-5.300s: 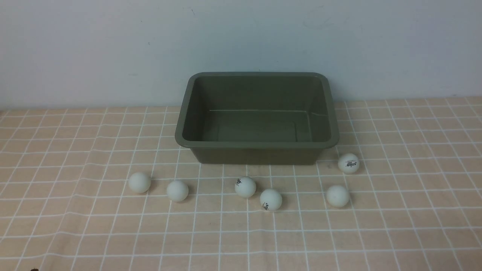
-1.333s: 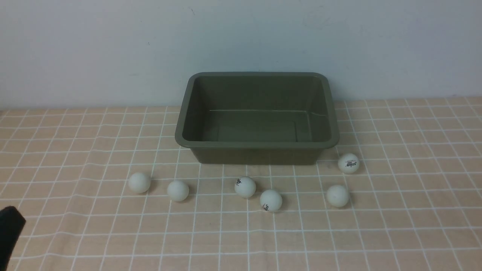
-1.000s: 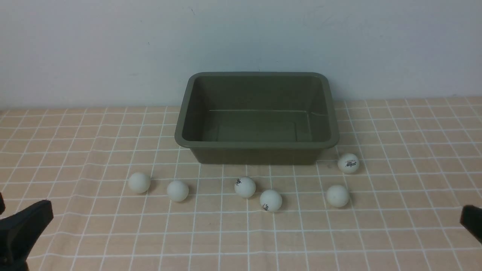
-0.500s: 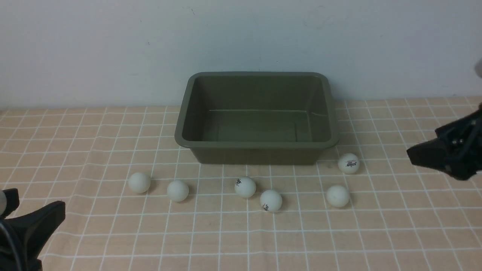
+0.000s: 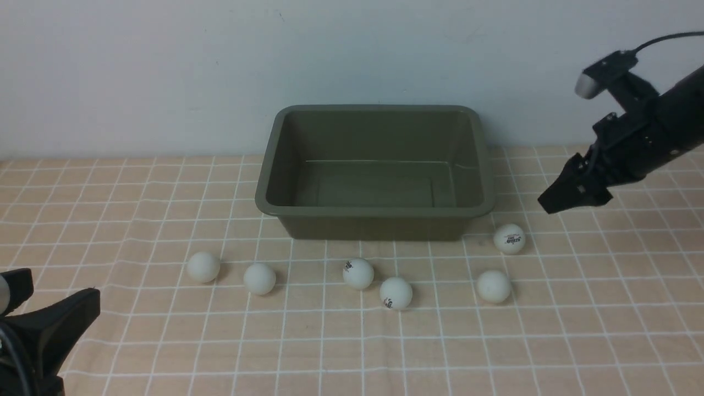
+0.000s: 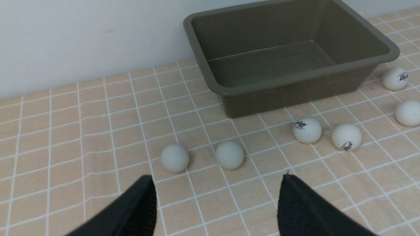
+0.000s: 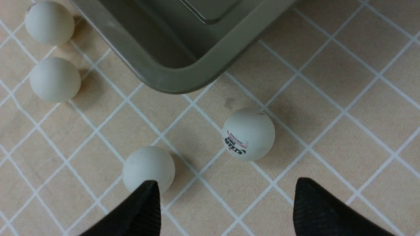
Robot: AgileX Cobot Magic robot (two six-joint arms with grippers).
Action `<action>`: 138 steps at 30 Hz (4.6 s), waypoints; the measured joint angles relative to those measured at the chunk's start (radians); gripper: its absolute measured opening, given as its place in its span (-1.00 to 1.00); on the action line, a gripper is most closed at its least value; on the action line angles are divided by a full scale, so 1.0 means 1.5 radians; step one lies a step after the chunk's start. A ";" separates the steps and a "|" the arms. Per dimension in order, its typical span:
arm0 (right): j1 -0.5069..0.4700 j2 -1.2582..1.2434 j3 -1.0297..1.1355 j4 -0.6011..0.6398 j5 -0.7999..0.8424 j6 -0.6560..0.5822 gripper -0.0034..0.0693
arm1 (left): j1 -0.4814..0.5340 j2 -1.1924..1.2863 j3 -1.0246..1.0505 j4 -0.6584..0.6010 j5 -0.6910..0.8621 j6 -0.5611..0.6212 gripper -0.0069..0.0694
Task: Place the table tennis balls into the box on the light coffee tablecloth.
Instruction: 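Reach for and grasp a ping pong ball on the table, then release the ping pong ball into the bin and lift the gripper away, then reach for and grasp a ping pong ball on the table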
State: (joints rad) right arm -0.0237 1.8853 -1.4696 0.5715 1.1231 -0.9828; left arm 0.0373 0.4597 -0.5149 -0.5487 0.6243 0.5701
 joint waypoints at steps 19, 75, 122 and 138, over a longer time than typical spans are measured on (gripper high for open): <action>0.061 0.128 -0.059 -0.034 -0.036 -0.076 0.43 | 0.000 0.000 0.000 0.000 0.018 0.000 0.27; 0.169 0.141 -0.272 0.037 -0.063 0.064 0.25 | 0.000 0.000 0.000 0.000 0.070 0.000 0.27; 0.177 -0.223 0.280 -0.027 -0.213 0.312 0.30 | 0.000 0.000 0.000 0.000 0.085 0.006 0.27; 0.227 -0.153 0.336 -0.127 -0.373 0.415 0.30 | 0.000 0.000 0.000 0.000 0.108 0.006 0.27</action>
State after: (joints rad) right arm 0.3163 1.6557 -0.9663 0.3811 0.5641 -0.3603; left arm 0.0373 0.4597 -0.5149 -0.5480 0.7864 0.5791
